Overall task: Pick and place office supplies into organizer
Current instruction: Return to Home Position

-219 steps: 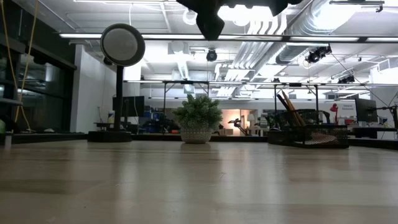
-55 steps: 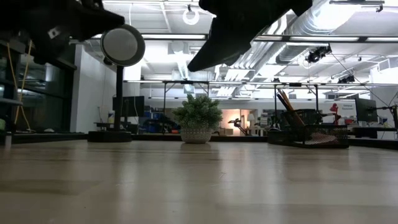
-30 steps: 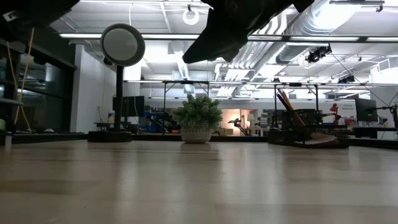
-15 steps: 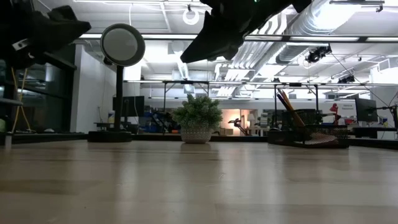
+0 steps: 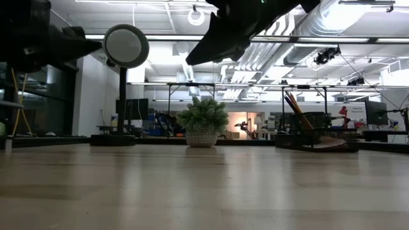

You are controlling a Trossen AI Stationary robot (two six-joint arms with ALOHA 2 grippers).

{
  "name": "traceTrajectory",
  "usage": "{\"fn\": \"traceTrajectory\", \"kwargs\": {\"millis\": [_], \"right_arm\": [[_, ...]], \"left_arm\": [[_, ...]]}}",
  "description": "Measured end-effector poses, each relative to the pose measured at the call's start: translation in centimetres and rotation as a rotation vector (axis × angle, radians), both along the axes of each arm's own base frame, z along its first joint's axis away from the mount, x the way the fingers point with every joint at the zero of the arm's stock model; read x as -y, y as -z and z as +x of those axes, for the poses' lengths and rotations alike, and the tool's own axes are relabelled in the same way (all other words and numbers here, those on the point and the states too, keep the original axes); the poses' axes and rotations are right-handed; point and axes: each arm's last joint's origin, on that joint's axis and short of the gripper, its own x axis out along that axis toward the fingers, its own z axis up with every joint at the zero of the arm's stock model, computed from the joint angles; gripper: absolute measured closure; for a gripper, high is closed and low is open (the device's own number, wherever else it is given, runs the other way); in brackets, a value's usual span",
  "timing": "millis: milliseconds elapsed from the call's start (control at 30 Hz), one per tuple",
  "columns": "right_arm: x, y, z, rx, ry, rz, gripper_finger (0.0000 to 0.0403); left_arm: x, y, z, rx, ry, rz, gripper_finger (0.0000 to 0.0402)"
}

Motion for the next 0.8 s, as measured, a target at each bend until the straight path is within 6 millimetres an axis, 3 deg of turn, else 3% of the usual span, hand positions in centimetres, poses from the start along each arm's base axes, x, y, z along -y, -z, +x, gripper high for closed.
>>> {"fn": "traceTrajectory", "kwargs": {"millis": [300,500,633,800], "right_arm": [[0.0,0.1,-0.1,-0.015,-0.017,-0.029,0.0401],[1.9,1.0,-0.4,-0.064,0.023,-0.035,0.0401],[5.0,2.9,-3.3,-0.034,0.089,0.037,0.0402],[8.2,5.3,-9.5,0.094,0.136,0.192,0.0402]], "left_arm": [[-0.1,0.4,0.1,-0.023,-0.017,-0.163,0.0401],[-0.2,1.3,0.7,-0.128,-0.027,-0.191,0.0401],[-0.3,2.1,1.2,-0.222,-0.037,-0.217,0.0402],[-0.4,2.6,1.4,-0.273,-0.082,-0.207,0.0401]]}}
